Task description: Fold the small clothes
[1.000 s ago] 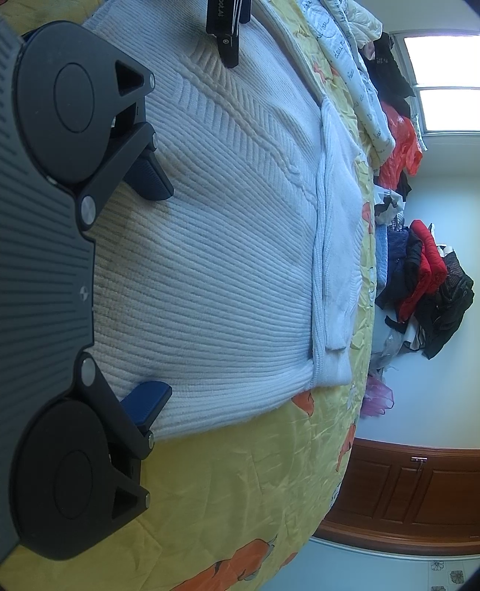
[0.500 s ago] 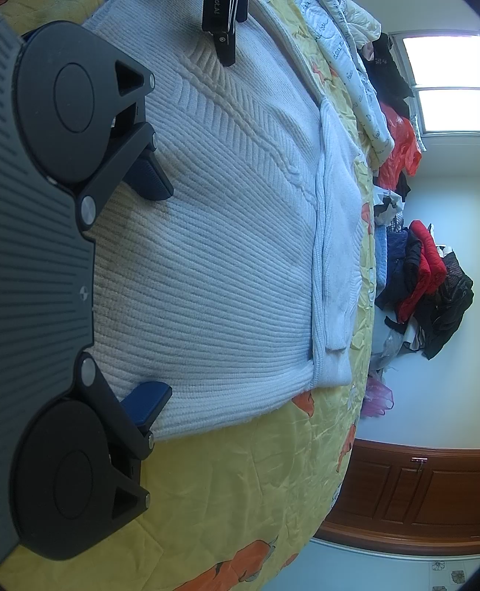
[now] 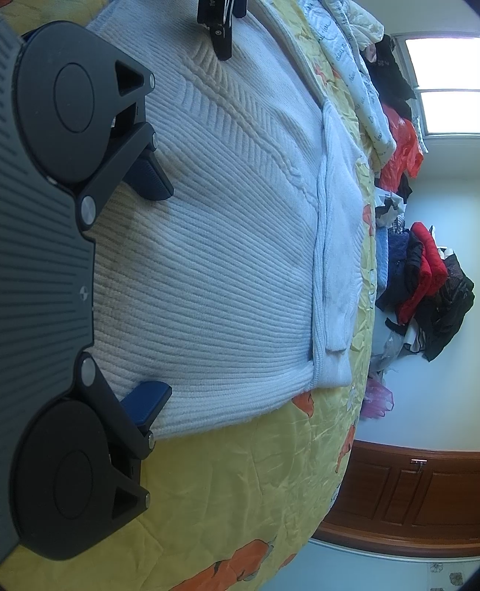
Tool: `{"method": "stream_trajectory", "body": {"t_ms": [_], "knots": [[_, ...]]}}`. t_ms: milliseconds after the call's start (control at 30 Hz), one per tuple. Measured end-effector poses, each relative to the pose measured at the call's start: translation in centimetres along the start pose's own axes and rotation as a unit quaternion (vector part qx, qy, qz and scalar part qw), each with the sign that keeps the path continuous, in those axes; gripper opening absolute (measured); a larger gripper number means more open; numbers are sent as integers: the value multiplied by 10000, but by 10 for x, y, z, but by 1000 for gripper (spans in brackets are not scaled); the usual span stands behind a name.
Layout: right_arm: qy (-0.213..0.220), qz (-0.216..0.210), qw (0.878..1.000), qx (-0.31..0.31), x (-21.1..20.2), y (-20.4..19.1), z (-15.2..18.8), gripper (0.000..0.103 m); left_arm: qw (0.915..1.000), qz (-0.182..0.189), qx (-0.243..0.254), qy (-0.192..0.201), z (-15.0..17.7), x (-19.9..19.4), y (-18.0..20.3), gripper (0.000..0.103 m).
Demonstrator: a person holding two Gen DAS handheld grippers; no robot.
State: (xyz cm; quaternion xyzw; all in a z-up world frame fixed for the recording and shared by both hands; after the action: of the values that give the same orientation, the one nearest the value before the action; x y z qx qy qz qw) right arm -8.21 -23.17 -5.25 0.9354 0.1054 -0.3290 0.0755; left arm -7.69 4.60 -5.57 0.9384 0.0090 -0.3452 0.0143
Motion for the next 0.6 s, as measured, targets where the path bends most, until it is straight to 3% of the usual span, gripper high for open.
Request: {"method": "stream_trajectory", "body": {"t_ms": [267,433,600], "knots": [[-199,-143,9992,-302,-22,0,13,102,9994,113,175,-270,26,-34,-7,103],[-663,-804,9930,-556,-60,0,25,103,9995,-278,154,-22,27,-70,-42,103],[-638,-1267,9885,532,-82,34,10,102,9981,-204,-559,-180,11,-65,-83,103]]}}
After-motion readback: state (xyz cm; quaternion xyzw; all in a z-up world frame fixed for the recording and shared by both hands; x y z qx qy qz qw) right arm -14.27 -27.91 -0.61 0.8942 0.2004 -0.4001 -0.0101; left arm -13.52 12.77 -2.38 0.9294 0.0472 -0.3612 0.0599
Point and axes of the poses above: each gripper's, at about its wrist camera, not at the fingertips, and x roughly the way its jaws point, y to its right, z to its underside, the point moved 9 cm from there along x, roughly the way its jaws point, and after that the axes turned 5 degrees about -x, right-handed, at the moved point
